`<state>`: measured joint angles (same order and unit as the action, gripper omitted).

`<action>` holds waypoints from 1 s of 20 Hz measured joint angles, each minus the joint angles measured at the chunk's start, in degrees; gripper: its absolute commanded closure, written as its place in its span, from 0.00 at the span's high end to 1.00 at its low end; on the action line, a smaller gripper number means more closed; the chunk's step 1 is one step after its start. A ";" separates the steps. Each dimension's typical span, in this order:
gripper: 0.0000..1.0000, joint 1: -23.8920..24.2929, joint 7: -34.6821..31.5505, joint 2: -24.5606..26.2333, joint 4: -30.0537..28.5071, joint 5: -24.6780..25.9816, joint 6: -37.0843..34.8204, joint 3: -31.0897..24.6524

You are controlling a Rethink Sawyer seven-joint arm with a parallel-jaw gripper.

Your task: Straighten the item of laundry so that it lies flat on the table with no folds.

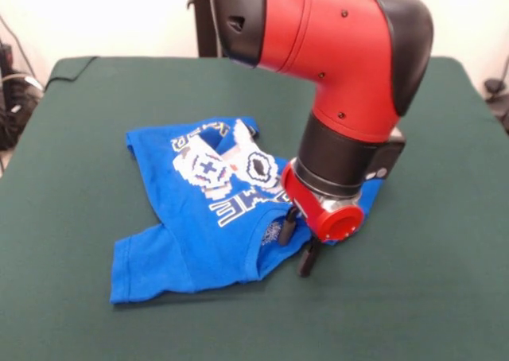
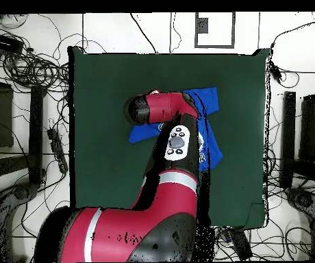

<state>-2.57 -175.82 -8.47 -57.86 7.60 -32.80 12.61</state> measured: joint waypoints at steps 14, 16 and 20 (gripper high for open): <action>0.00 0.63 0.01 0.85 2.34 0.00 -5.69 -0.12; 0.00 0.62 0.01 0.85 2.34 0.00 -5.69 -0.12; 0.00 0.15 0.01 0.96 2.30 0.27 -4.64 0.35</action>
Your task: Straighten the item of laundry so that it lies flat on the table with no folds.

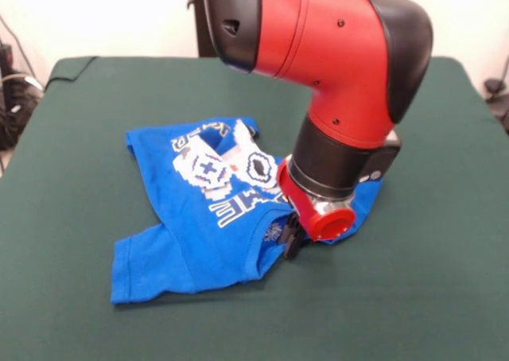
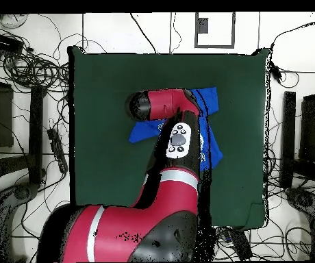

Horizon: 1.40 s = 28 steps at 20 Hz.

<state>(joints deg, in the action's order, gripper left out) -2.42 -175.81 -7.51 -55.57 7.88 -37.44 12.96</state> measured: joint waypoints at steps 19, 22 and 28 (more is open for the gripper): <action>0.00 -18.36 -13.69 20.57 9.05 8.32 16.45 34.61; 0.00 -18.06 -14.06 21.63 9.18 8.33 19.04 36.47; 0.00 -14.89 -14.06 25.04 9.89 7.35 26.90 42.47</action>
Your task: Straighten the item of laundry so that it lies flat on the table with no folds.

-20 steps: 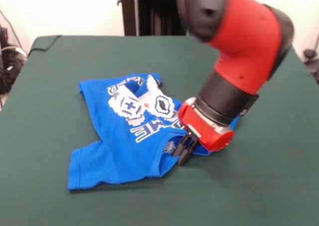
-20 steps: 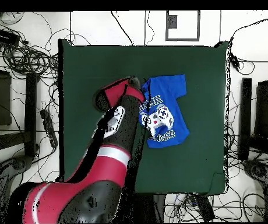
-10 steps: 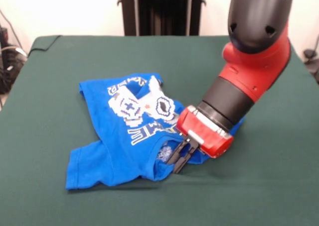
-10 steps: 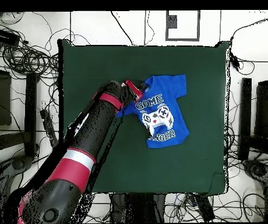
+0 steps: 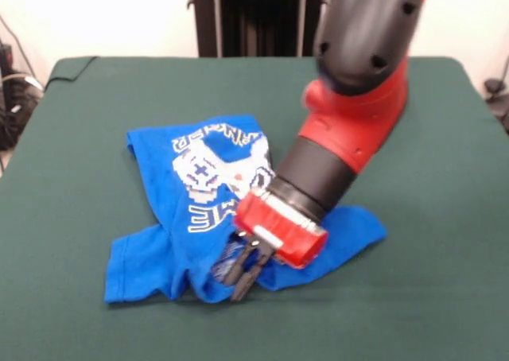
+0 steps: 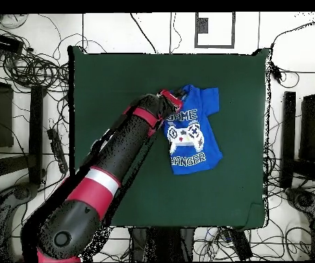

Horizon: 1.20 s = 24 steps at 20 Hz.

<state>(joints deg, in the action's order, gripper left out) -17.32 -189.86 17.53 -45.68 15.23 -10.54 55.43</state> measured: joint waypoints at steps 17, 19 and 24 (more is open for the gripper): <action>0.00 12.68 0.00 1.42 1.68 -2.56 13.01 3.48; 0.00 13.71 0.00 1.11 1.92 -2.34 13.13 2.76; 0.00 17.04 1.51 -5.40 1.77 4.14 12.08 -10.19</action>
<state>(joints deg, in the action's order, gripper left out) -0.27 -188.35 12.13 -43.91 19.36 1.54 45.23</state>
